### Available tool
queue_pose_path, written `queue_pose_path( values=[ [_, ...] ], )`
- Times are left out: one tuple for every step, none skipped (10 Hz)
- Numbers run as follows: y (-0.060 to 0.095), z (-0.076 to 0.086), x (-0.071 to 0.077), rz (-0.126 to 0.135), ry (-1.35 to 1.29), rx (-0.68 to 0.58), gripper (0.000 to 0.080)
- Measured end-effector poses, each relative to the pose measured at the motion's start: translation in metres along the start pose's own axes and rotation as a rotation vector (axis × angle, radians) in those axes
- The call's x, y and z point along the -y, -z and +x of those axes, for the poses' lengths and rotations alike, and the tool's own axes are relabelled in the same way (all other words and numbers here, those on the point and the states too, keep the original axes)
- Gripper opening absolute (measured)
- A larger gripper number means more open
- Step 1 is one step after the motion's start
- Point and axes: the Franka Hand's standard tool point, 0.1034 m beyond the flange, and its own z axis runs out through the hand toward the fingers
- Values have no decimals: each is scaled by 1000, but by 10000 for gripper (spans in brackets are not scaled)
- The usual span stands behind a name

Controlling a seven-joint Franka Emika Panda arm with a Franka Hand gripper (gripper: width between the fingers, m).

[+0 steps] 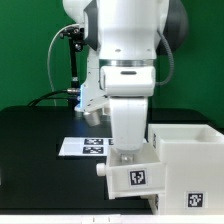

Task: Assemble drawer

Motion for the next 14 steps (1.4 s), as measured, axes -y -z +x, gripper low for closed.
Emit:
queue_pose_path(
  values=[
    [2, 3, -1, -4, -16, 2, 38],
    [3, 6, -1, -4, -34, 4, 38],
    [5, 12, -3, -8, -34, 4, 38],
    [6, 16, -4, -8, -26, 5, 38],
    [6, 16, -4, -11, -27, 8, 38],
    [6, 16, -4, -15, -24, 14, 38],
    [5, 15, -4, -20, -27, 14, 38],
    [5, 15, -4, -19, -28, 14, 38],
    [5, 15, -4, -19, -28, 14, 42],
    [5, 15, -4, -19, -28, 14, 42],
    [6, 14, -4, -19, -28, 14, 246],
    [15, 12, -6, -9, -31, 25, 246],
    [30, 7, -11, -15, -33, 35, 428],
    [42, 0, -15, -19, -39, 45, 559]
  ],
)
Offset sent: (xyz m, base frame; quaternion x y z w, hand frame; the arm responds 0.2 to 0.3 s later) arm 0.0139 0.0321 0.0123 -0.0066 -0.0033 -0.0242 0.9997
